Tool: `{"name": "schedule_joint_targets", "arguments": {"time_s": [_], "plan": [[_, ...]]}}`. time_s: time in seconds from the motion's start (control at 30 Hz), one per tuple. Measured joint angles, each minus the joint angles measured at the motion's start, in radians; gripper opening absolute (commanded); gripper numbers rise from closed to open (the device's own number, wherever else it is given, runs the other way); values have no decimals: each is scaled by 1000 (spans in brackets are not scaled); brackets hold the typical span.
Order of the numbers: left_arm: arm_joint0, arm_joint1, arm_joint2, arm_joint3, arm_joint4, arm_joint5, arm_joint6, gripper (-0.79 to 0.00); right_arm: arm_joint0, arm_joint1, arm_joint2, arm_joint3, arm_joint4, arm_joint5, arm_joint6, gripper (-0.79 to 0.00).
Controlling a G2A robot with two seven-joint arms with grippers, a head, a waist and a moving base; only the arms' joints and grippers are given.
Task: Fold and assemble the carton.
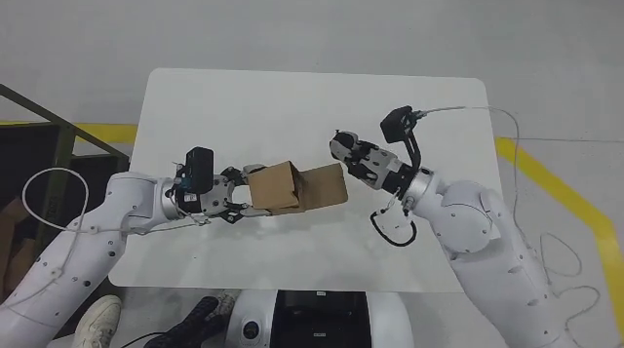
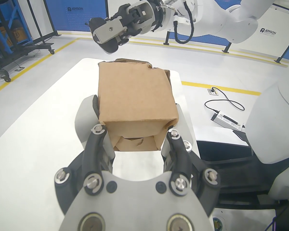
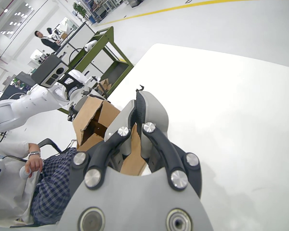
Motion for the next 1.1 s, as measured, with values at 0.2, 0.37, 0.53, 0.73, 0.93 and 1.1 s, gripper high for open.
{"name": "schedule_joint_targets", "arguments": {"time_s": [0.2,0.37,0.53,0.73,0.93,1.1], "plan": [[2,1,-3,-1,0,0,4,-449,-19,6,48,73,72,58,62,-785],[3,1,-8,-2,2,0,11,-449,0,5,37,169,184,74,148,-785],[4,2,-11,-1,2,0,15,-449,27,-3,-6,254,325,33,221,-785],[3,1,-11,-3,8,0,15,-446,67,-18,-68,320,465,-35,253,-785],[7,-1,-16,3,28,0,14,-449,100,-27,-105,344,602,-56,305,-785],[10,-3,-16,4,38,0,16,-449,110,-29,-128,315,621,-49,334,-785]]}}
